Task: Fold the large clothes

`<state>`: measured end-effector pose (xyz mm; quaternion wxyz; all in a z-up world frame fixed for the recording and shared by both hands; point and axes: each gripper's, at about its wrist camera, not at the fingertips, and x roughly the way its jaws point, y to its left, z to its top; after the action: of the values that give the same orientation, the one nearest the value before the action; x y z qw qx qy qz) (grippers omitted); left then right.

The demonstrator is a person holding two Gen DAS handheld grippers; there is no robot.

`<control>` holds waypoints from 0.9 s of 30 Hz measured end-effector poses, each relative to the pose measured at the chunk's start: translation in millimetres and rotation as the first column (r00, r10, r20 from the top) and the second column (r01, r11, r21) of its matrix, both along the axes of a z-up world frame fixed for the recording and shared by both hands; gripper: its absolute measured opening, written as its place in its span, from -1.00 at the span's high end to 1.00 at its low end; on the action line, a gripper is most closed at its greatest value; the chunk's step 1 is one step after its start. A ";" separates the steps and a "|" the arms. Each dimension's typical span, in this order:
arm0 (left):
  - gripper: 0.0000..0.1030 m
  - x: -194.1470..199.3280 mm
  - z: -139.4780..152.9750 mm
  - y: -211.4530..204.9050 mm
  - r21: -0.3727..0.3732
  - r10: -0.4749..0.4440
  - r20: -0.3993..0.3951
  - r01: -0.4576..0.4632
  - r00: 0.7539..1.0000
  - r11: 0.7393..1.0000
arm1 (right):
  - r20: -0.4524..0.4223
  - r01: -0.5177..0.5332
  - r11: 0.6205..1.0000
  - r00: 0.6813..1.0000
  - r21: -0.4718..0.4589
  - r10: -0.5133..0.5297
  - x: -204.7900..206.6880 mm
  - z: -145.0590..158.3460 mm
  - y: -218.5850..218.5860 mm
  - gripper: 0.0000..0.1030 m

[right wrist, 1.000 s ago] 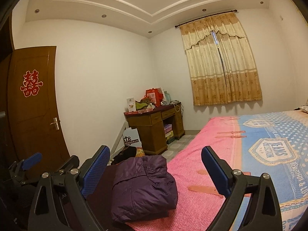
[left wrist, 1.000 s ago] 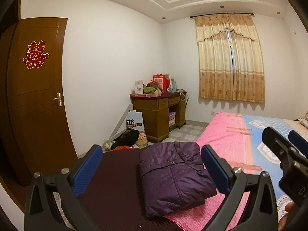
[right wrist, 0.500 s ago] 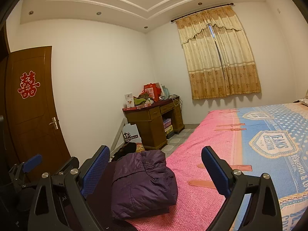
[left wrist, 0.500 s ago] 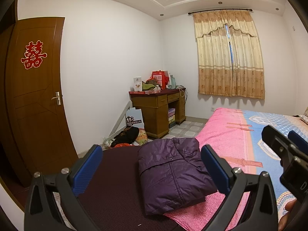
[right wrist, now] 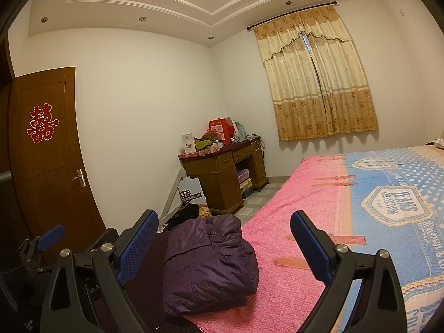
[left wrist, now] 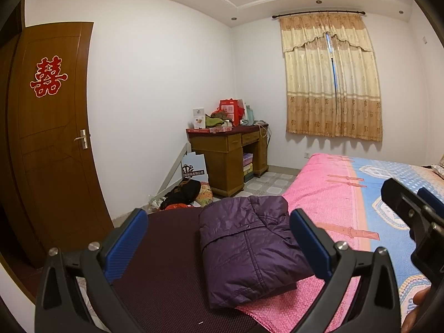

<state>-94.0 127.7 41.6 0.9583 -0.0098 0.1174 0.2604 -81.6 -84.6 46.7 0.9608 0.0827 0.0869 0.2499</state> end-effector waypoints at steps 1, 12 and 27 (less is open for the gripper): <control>-1.00 0.1 -0.1 -0.1 0.000 0.000 0.000 0.000 1.000 1.000 | -0.001 0.001 1.000 1.000 -0.001 -0.001 0.0 -0.1 0.4 -0.87; -1.00 -0.4 0.3 3.5 -0.003 0.001 -0.004 -0.001 1.000 1.000 | -0.009 -0.008 1.000 1.000 -0.006 0.008 3.1 -2.3 5.5 -0.87; -1.00 -1.6 -0.9 6.6 -0.007 -0.009 -0.003 0.008 1.000 1.000 | -0.017 -0.002 1.000 1.000 0.000 0.002 3.6 -6.0 7.3 -0.87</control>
<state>-95.6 134.3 40.7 0.9592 -0.0123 0.1199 0.2559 -78.0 -77.4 40.7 0.9597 0.0849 0.0952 0.2503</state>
